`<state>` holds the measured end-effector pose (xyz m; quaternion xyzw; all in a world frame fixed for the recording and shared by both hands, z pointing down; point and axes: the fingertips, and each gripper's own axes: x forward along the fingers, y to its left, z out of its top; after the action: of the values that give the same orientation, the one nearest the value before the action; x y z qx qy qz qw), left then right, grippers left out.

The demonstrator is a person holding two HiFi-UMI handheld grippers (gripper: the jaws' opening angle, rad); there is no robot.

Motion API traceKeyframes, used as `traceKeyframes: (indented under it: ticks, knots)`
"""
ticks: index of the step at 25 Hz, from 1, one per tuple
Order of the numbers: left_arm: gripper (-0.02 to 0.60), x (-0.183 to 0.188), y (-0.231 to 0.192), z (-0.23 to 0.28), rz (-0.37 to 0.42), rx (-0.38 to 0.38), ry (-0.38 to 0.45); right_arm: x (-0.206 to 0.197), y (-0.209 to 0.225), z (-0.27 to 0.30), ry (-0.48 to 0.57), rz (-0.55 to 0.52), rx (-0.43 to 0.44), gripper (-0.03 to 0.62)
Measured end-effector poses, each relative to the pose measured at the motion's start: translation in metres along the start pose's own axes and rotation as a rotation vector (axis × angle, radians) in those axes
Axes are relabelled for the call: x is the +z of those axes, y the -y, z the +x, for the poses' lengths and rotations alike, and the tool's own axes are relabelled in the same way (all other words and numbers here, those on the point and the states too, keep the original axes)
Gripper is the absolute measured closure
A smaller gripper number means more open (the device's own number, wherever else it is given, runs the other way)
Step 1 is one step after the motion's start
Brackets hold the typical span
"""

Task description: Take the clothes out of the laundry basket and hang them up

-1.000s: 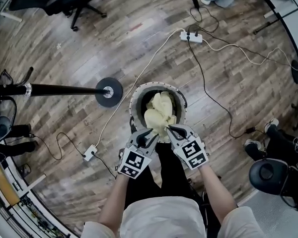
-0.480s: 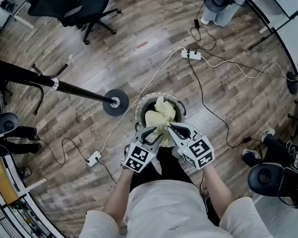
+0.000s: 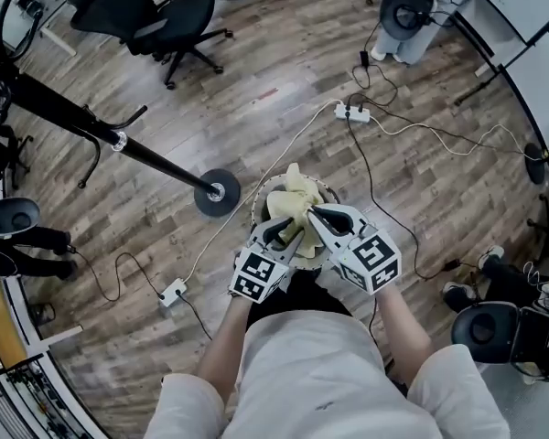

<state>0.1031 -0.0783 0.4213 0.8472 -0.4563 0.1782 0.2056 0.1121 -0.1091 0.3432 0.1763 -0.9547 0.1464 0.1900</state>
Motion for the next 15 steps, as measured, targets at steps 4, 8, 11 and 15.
traceKeyframes:
  ticks: [4,8,11,15]
  knots:
    - [0.49,0.016,0.002,-0.005,0.006,0.042,0.043,0.017,-0.007,-0.008,0.034,-0.025,0.012,0.576]
    - [0.532,0.029,0.0,-0.015,0.005,0.08,0.075,0.028,-0.009,-0.014,0.055,-0.071,0.015,0.576]
    - [0.546,0.041,-0.01,-0.028,-0.016,0.108,0.112,0.035,-0.004,-0.018,0.069,-0.086,0.014,0.576]
    - [0.552,0.059,-0.03,-0.051,-0.041,0.157,0.152,0.043,-0.001,-0.023,0.089,-0.091,0.002,0.576]
